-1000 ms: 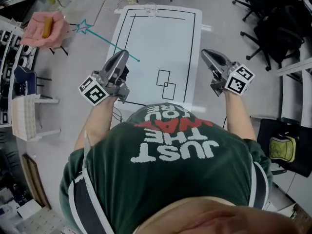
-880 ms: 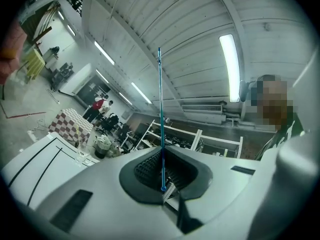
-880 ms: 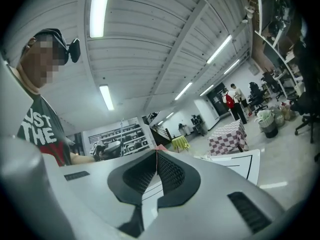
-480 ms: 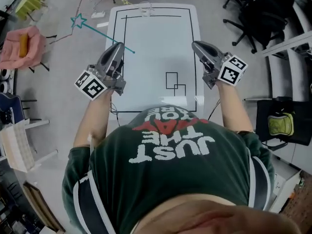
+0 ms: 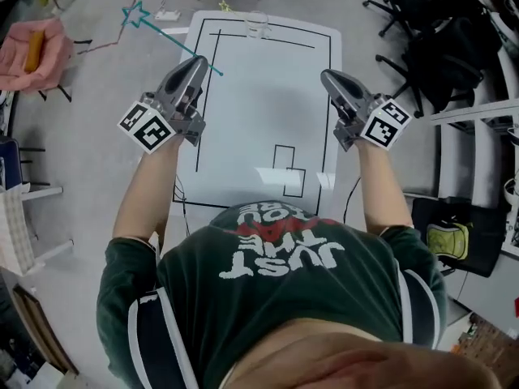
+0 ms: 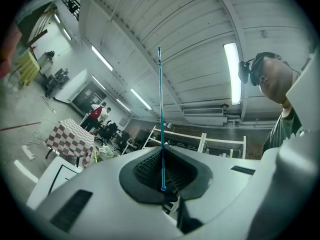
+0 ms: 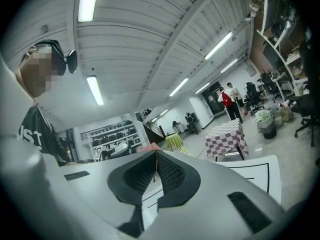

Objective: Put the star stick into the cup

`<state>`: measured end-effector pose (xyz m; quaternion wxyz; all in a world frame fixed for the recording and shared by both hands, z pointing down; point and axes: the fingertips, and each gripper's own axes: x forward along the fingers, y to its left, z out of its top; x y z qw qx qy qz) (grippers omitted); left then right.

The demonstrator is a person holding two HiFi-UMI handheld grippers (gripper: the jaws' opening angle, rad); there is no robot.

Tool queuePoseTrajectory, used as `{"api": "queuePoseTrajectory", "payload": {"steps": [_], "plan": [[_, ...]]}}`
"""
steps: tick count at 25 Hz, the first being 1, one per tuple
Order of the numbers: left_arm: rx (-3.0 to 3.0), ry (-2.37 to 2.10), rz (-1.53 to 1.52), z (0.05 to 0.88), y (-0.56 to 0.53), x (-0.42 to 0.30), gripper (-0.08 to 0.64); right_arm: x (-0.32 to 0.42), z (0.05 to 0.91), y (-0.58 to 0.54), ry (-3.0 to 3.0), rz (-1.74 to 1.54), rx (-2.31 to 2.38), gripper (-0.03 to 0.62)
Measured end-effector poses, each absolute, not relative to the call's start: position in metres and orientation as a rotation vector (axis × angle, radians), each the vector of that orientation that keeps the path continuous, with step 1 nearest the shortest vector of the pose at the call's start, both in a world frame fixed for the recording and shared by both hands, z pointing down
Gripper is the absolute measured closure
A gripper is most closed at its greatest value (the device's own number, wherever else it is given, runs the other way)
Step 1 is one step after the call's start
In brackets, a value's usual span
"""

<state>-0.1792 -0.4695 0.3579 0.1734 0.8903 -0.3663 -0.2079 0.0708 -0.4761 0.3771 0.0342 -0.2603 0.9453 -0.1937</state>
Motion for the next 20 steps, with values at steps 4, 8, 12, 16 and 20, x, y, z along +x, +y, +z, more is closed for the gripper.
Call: {"api": "queuePoseTrajectory", "payload": {"steps": [4, 8, 12, 16, 20], "plan": [[2.536, -1.06, -0.561, 0.375, -0.519, -0.175, 0.54, 0.065, 0.391, -0.524, 2.899, -0.583, -0.78, 0.557], [2.547, -1.067, -0.534, 0.398, -0.572, -0.169, 0.54, 0.055, 0.405, -0.575, 2.898, -0.561, -0.774, 0.557], [2.558, -1.065, -0.502, 0.426, -0.621, -0.158, 0.54, 0.046, 0.422, -0.619, 2.904, -0.531, -0.769, 0.557], [2.588, -1.057, -0.481, 0.452, -0.662, -0.146, 0.54, 0.035, 0.441, -0.653, 2.917, -0.507, -0.75, 0.557], [2.625, -1.05, -0.452, 0.477, -0.694, -0.134, 0.54, 0.026, 0.463, -0.674, 2.926, -0.513, -0.731, 0.557]]}}
